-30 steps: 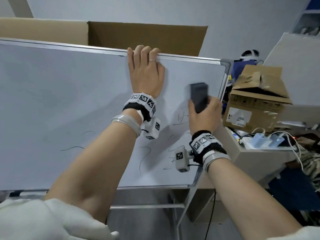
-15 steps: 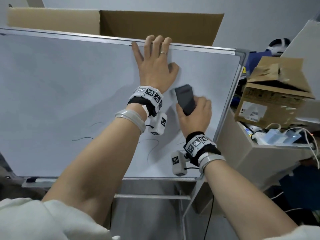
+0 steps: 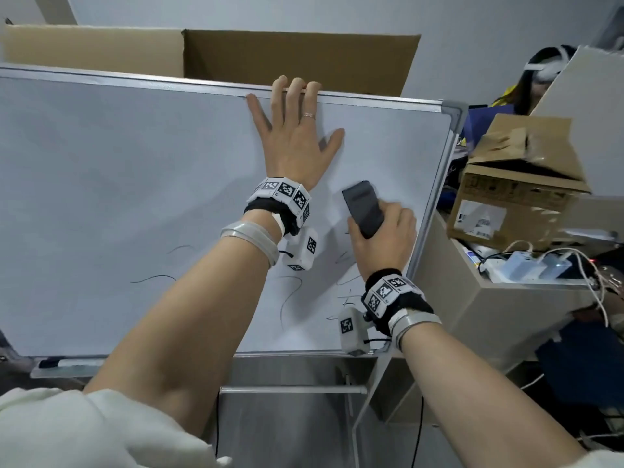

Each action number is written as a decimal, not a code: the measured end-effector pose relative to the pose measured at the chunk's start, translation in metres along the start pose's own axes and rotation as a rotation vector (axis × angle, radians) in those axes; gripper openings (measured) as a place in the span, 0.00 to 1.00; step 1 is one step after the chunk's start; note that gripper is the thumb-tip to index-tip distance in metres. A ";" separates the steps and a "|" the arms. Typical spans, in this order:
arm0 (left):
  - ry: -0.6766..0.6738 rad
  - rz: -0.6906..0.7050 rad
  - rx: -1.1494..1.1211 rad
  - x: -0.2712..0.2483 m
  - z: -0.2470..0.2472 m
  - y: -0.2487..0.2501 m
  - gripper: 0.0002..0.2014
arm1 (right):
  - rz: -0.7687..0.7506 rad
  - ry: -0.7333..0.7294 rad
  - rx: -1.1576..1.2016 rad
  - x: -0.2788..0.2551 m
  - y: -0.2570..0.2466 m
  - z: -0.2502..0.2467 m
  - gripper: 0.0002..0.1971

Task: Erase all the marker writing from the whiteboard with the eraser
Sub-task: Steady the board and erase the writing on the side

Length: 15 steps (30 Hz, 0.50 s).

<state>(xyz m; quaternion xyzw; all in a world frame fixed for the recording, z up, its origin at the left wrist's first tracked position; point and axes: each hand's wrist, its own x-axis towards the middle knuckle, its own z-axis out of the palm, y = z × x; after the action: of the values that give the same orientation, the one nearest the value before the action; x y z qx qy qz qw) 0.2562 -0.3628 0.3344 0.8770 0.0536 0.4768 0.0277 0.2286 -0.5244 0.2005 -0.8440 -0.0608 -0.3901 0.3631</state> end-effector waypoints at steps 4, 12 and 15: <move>0.028 0.014 -0.022 -0.005 -0.001 0.008 0.34 | -0.002 0.091 -0.016 0.040 -0.003 -0.015 0.29; -0.110 -0.108 -0.019 -0.093 0.032 0.003 0.39 | -0.127 0.009 -0.064 0.026 0.024 -0.014 0.28; -0.139 -0.123 0.000 -0.104 0.040 0.003 0.39 | -0.151 -0.026 -0.077 0.014 0.033 -0.010 0.27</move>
<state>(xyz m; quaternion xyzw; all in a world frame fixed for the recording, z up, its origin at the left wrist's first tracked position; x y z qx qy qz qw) 0.2334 -0.3778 0.2264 0.9029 0.1055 0.4123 0.0607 0.2450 -0.5576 0.1960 -0.8552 -0.1140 -0.4074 0.2993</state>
